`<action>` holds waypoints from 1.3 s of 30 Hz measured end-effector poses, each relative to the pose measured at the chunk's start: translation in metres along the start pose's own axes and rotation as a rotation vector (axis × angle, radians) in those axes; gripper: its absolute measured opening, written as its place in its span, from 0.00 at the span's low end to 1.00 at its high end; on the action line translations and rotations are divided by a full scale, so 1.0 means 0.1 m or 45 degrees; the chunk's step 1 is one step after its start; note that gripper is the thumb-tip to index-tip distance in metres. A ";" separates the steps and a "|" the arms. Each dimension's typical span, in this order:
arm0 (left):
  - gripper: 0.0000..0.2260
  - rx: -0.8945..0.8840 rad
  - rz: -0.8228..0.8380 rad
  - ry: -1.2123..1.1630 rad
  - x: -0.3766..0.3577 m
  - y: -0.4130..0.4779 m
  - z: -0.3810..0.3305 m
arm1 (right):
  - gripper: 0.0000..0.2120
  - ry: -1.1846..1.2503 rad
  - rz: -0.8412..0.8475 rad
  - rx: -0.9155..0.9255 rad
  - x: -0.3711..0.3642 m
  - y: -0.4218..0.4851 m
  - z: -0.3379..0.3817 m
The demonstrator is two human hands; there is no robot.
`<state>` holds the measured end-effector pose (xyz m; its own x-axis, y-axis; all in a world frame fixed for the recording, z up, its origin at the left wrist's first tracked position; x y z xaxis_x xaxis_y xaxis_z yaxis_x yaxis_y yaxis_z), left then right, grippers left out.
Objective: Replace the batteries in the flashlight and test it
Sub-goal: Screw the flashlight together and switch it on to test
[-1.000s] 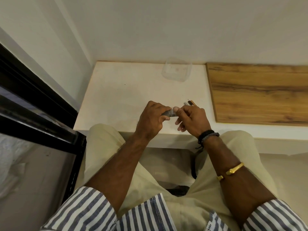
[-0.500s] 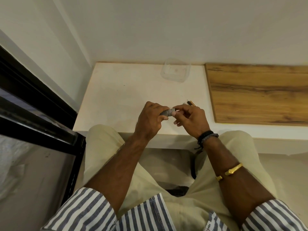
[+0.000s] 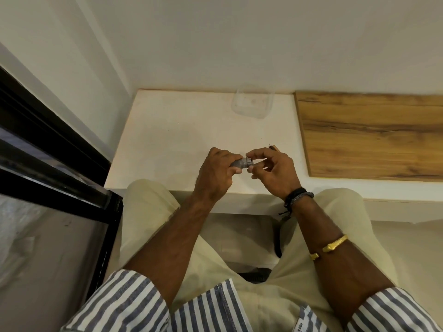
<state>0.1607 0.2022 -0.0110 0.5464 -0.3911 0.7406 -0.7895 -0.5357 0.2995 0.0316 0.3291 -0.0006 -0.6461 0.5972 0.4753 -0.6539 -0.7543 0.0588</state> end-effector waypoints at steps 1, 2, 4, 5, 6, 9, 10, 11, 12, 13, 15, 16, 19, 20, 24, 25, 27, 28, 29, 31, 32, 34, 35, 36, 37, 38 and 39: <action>0.12 0.001 -0.004 -0.002 0.00 0.00 0.00 | 0.12 -0.004 -0.015 -0.006 0.00 0.00 -0.01; 0.11 -0.002 -0.008 -0.005 0.00 0.01 0.00 | 0.11 -0.005 -0.026 -0.016 -0.01 0.00 -0.01; 0.11 -0.022 -0.008 -0.009 0.00 0.00 0.00 | 0.10 -0.011 -0.047 -0.047 -0.01 -0.01 0.00; 0.11 -0.040 0.000 -0.006 0.00 0.00 0.00 | 0.12 -0.036 -0.057 -0.073 -0.01 -0.01 0.02; 0.12 -0.062 0.010 -0.001 0.00 0.00 0.00 | 0.15 -0.086 -0.065 -0.105 -0.01 -0.01 0.03; 0.12 -0.107 0.026 0.002 -0.01 0.00 -0.02 | 0.27 -0.230 -0.079 -0.235 -0.02 -0.02 0.02; 0.12 -0.104 0.024 0.004 -0.02 0.00 -0.02 | 0.28 -0.228 -0.089 -0.263 -0.02 -0.02 0.02; 0.12 -0.092 0.017 0.007 -0.02 0.01 -0.03 | 0.27 -0.191 -0.090 -0.269 -0.02 -0.02 0.02; 0.12 -0.073 0.009 0.008 -0.02 0.01 -0.03 | 0.24 -0.111 -0.073 -0.258 -0.02 -0.02 0.02; 0.12 -0.053 0.000 0.004 -0.01 0.01 -0.03 | 0.20 -0.004 -0.032 -0.237 -0.02 -0.02 0.02; 0.11 -0.028 -0.006 -0.001 0.00 0.00 -0.02 | 0.16 0.111 0.062 -0.146 -0.02 0.00 0.02; 0.11 -0.020 -0.005 0.001 0.01 0.00 -0.01 | 0.16 0.098 0.081 -0.090 -0.03 0.00 0.01; 0.12 -0.007 -0.010 -0.002 0.01 0.00 0.00 | 0.15 0.021 0.046 -0.009 -0.03 0.00 -0.02; 0.12 -0.009 -0.010 -0.004 0.00 0.00 0.00 | 0.13 0.003 0.025 -0.007 -0.03 0.00 -0.02; 0.12 -0.049 0.009 -0.001 -0.01 0.00 -0.02 | 0.13 -0.096 -0.051 -0.061 -0.03 -0.01 0.02; 0.12 -0.066 0.018 0.005 -0.01 0.00 -0.03 | 0.18 -0.151 -0.058 -0.103 -0.02 -0.01 0.03; 0.12 -0.109 0.036 0.028 -0.02 0.00 -0.05 | 0.26 -0.264 -0.068 -0.204 -0.02 -0.01 0.03; 0.12 -0.123 0.040 0.035 -0.03 0.00 -0.05 | 0.29 -0.297 -0.081 -0.238 -0.02 -0.02 0.03; 0.12 -0.121 0.037 0.033 -0.04 0.00 -0.05 | 0.29 -0.301 -0.088 -0.247 -0.02 -0.02 0.02; 0.12 -0.080 0.013 0.010 -0.04 0.00 -0.05 | 0.22 -0.176 -0.056 -0.212 -0.03 -0.03 0.02; 0.12 -0.057 0.006 0.000 -0.04 0.00 -0.04 | 0.17 -0.079 -0.017 -0.177 -0.03 -0.03 0.02; 0.12 -0.025 0.011 0.002 -0.03 0.00 -0.02 | 0.16 0.023 0.043 -0.080 -0.02 -0.02 0.03; 0.12 -0.014 0.016 0.008 -0.03 0.00 -0.01 | 0.17 0.022 0.049 -0.033 -0.03 -0.01 0.03; 0.12 -0.007 0.018 0.012 -0.04 0.00 0.00 | 0.16 0.007 0.041 -0.001 -0.03 -0.01 0.02; 0.13 -0.002 0.019 0.014 -0.04 0.00 0.01 | 0.14 -0.012 0.025 0.013 -0.03 -0.01 0.02; 0.13 -0.001 0.017 0.014 -0.05 0.01 0.01 | 0.13 -0.027 0.007 0.015 -0.03 -0.01 0.01; 0.13 -0.003 0.016 0.011 -0.05 0.01 0.01 | 0.11 -0.040 -0.008 0.010 -0.02 -0.01 0.01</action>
<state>0.1578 0.2032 -0.0150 0.5340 -0.3913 0.7495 -0.7969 -0.5290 0.2917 0.0339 0.3281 -0.0010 -0.6292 0.5931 0.5024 -0.6548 -0.7527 0.0685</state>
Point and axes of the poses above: each hand's wrist, its own y-axis towards the middle knuckle, its own x-axis out of the back of the hand, z = x × y, the point moved 1 cm from there along y, towards the middle knuckle, and after that the axes turned 3 degrees about -z, right-handed, at the moved point
